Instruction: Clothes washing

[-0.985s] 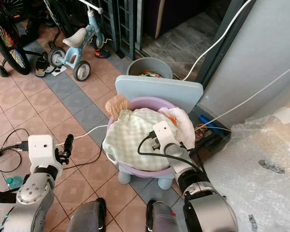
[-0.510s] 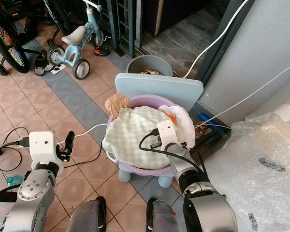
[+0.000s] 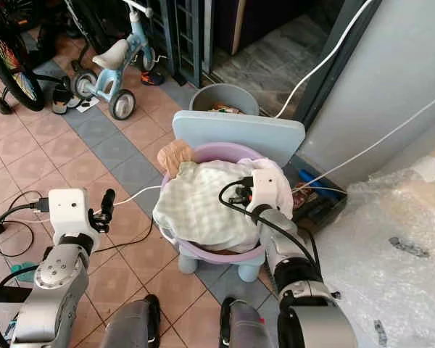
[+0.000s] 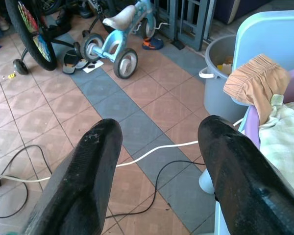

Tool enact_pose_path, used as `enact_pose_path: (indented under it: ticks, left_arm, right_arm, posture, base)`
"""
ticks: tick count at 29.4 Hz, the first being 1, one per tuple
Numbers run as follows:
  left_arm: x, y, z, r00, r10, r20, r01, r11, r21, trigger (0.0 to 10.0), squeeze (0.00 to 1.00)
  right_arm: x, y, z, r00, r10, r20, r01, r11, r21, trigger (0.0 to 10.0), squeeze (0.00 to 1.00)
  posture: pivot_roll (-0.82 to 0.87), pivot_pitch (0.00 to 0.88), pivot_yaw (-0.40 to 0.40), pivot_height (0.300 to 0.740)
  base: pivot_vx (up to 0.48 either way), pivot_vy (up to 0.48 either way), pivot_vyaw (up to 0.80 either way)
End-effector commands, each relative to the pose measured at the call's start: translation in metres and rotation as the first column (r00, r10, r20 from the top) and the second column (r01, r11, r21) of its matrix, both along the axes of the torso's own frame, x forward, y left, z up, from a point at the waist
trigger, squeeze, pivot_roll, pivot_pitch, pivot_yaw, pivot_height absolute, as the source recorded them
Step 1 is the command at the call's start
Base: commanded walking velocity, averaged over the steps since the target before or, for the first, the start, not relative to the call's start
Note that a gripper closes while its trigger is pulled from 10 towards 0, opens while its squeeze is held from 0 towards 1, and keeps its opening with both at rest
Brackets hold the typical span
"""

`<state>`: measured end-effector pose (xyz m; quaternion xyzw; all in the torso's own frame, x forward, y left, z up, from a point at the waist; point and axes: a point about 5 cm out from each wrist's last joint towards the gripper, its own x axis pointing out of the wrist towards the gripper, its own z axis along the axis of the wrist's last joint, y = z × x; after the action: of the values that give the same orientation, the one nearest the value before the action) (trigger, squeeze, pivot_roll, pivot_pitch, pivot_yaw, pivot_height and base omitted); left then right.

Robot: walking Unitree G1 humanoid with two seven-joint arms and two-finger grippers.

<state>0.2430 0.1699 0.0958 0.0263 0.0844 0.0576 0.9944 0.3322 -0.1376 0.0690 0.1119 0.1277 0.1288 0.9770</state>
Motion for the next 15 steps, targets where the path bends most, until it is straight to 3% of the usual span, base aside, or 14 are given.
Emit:
enact_pose_path:
  ticks: [1,4,8,15]
  left_arm:
    - [-0.002,0.002,-0.006,1.000,0.014,-0.021,-0.013,1.000,0.001,10.0,0.00]
    - [0.002,-0.003,-0.005,1.000,-0.009,-0.005,0.009,1.000,-0.021,10.0,0.00]
    - [0.010,-0.012,-0.004,0.999,-0.040,0.011,0.040,0.998,-0.039,10.0,0.00]
    - [0.016,-0.016,-0.004,0.999,-0.040,0.018,0.041,0.999,-0.027,10.0,0.00]
  right_arm:
    - [0.000,-0.005,0.012,0.998,-0.023,0.066,0.020,0.999,0.051,0.0,0.00]
    - [-0.002,-0.013,0.059,0.959,-0.093,0.269,0.068,0.992,0.103,0.0,0.00]
    - [-0.005,-0.022,0.092,0.919,-0.159,0.360,0.109,0.982,0.155,0.0,0.00]
    - [-0.008,-0.024,0.098,0.913,-0.171,0.370,0.131,0.983,0.131,0.0,0.00]
  posture:
    - [0.14,0.152,-0.040,0.740]
    - [0.11,0.131,-0.025,0.740]
    - [0.08,0.113,-0.011,0.740]
    - [0.07,0.100,-0.013,0.740]
  base:
    - [0.000,0.000,0.00]
    - [0.000,0.000,0.00]
    - [0.000,0.000,0.00]
    - [0.000,0.000,0.00]
